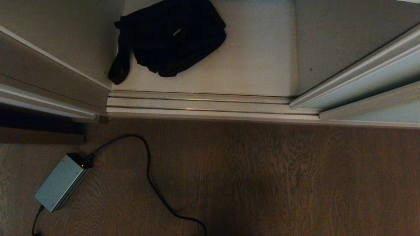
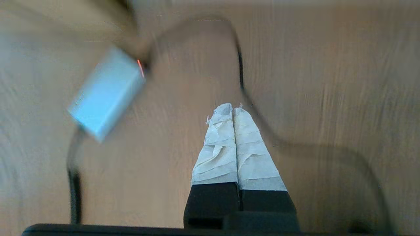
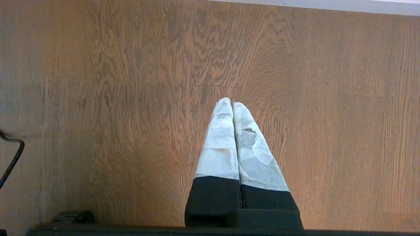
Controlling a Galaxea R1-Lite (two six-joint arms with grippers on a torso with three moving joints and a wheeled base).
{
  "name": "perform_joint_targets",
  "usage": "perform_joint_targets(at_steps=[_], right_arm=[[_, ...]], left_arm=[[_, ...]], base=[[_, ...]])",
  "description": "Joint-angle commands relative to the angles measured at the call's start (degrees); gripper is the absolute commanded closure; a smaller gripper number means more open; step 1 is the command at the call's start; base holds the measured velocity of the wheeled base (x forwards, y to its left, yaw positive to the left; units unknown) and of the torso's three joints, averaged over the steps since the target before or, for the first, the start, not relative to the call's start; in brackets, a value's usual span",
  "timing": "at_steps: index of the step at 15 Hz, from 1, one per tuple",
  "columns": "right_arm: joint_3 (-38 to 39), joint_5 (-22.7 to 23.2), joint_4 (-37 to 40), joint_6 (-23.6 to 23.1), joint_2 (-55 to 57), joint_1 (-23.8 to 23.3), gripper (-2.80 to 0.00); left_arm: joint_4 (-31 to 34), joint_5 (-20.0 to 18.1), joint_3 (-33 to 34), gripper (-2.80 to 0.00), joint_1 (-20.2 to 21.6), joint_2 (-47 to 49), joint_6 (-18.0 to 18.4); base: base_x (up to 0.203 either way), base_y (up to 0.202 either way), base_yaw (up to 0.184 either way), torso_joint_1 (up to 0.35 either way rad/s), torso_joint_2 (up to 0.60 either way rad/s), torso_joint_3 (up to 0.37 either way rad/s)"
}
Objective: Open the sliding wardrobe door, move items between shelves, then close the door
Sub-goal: Place the bag on the higher shelf
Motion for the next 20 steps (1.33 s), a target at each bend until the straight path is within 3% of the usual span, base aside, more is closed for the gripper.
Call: perform_joint_targets(at_steps=[1,3,8,12,16,20], right_arm=[[0.0,0.0,0.0,0.02,-0.02,0.01,0.0],[0.05,0.0,0.0,0.02,-0.02,0.01,0.0],[0.09,0.0,0.0,0.02,-0.02,0.01,0.0],[0.0,0.0,0.0,0.02,-0.02,0.01,0.0],[0.09,0.0,0.0,0.02,-0.02,0.01,0.0],[0.09,0.0,0.0,0.02,-0.02,0.01,0.0]], left_arm=[[2.18,0.66,-8.86,0.0,0.02,2.62,-0.21],[3.72,1.3,-14.81,0.0,0.02,10.74,-2.39],[6.01,2.03,-24.18,0.0,0.1,42.57,-19.01],[3.58,1.1,-27.77,0.0,0.08,64.59,-29.21],[-0.97,-2.03,-39.98,0.0,0.08,81.02,-38.74],[-6.94,-6.84,-54.49,0.0,0.36,93.22,-43.95]], base=[[0.0,0.0,0.0,0.0,0.0,0.0],[0.0,0.0,0.0,0.0,0.0,0.0],[0.0,0.0,0.0,0.0,0.0,0.0],[0.0,0.0,0.0,0.0,0.0,0.0],[0.0,0.0,0.0,0.0,0.0,0.0],[0.0,0.0,0.0,0.0,0.0,0.0]])
